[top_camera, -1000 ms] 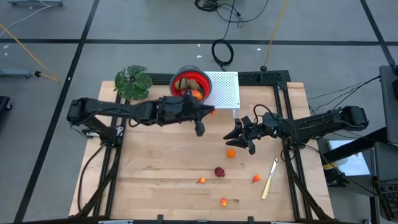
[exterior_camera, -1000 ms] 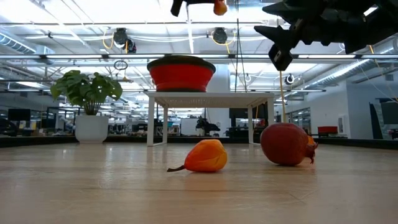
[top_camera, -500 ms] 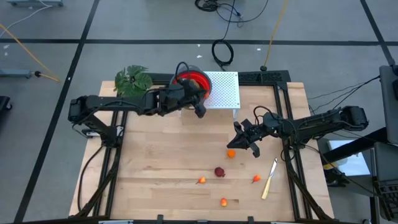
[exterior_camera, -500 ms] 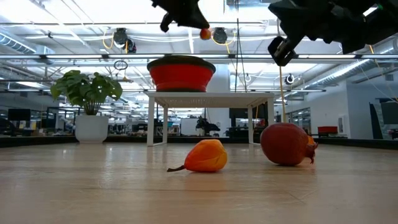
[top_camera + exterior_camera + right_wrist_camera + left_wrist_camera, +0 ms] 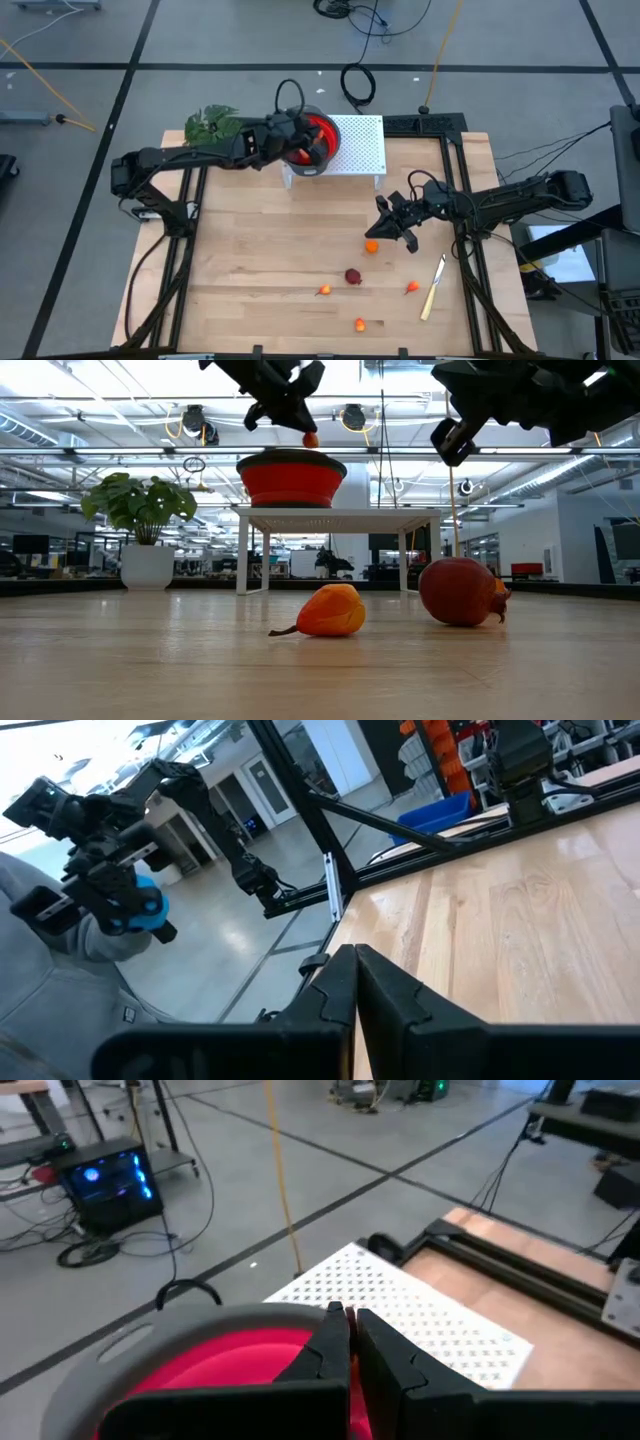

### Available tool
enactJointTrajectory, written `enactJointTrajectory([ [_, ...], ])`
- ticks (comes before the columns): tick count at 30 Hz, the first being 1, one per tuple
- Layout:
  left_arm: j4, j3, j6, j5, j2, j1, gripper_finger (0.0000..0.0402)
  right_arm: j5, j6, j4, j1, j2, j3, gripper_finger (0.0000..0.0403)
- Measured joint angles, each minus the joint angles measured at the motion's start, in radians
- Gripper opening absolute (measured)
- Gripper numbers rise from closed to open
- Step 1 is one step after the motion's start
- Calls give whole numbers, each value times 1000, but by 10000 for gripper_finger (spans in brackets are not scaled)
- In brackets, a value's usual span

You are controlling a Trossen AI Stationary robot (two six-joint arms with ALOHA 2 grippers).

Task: Pick & Place Fruit
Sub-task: Put the top right peach into the red strainer bowl

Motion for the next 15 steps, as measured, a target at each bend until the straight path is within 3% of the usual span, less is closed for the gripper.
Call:
enactJointTrajectory([
  [15, -142, 0, 9, 19, 3, 18, 0, 0, 3, 0, -31, 0, 0, 1],
])
